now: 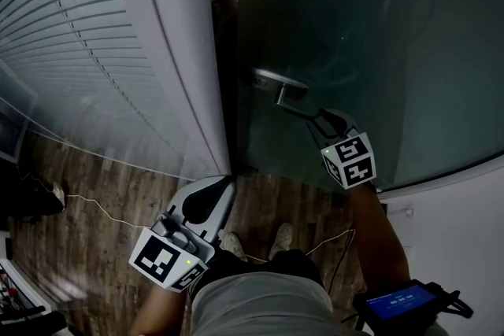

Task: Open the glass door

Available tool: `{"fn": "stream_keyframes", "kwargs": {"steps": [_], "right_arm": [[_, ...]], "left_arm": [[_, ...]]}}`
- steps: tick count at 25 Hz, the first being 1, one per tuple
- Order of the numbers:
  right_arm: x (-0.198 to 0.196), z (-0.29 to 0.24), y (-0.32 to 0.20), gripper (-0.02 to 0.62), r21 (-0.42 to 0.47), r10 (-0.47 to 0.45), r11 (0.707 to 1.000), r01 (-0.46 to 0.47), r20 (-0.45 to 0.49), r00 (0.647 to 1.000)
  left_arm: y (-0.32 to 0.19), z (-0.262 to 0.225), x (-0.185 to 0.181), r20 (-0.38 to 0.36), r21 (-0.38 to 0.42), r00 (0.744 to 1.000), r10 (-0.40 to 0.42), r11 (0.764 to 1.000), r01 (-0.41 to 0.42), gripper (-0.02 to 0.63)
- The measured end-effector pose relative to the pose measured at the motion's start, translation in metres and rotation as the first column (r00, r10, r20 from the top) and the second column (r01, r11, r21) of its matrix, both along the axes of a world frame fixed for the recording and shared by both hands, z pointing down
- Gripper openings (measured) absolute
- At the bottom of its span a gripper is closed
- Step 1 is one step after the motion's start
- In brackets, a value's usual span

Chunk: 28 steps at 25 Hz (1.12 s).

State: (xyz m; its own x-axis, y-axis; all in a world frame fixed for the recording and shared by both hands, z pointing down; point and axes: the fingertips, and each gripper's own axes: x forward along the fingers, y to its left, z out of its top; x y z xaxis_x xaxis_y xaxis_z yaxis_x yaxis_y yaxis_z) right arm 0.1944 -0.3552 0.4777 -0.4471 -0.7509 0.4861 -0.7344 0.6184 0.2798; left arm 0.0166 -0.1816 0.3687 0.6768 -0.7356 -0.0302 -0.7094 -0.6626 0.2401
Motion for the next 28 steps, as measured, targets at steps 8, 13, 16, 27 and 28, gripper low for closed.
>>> {"fn": "stream_keyframes", "kwargs": {"steps": [8, 13, 16, 27, 28], "right_arm": [[0.001, -0.009, -0.027, 0.129, 0.008, 0.034, 0.999, -0.034, 0.024, 0.999], [0.007, -0.011, -0.04, 0.129, 0.013, 0.054, 0.998, -0.055, 0.04, 0.998], [0.012, -0.012, -0.049, 0.129, 0.013, 0.072, 0.997, -0.073, 0.064, 0.995], [0.009, -0.024, -0.102, 0.129, -0.022, 0.134, 0.991, -0.133, 0.093, 0.987], [0.006, -0.029, -0.106, 0.129, -0.024, 0.142, 0.99, -0.141, 0.091, 0.986]], "left_arm": [[0.004, -0.007, -0.011, -0.003, 0.0, 1.0, -0.024, 1.0, 0.024, 0.0], [0.01, -0.007, -0.011, -0.007, -0.001, 0.999, -0.039, 0.999, 0.039, 0.0], [0.011, -0.007, -0.009, -0.006, -0.001, 0.999, -0.042, 0.999, 0.042, 0.0], [0.002, -0.019, -0.031, -0.015, -0.011, 0.998, -0.064, 0.998, 0.064, 0.0], [0.001, -0.024, -0.036, -0.018, -0.01, 0.998, -0.063, 0.998, 0.062, 0.0]]}}
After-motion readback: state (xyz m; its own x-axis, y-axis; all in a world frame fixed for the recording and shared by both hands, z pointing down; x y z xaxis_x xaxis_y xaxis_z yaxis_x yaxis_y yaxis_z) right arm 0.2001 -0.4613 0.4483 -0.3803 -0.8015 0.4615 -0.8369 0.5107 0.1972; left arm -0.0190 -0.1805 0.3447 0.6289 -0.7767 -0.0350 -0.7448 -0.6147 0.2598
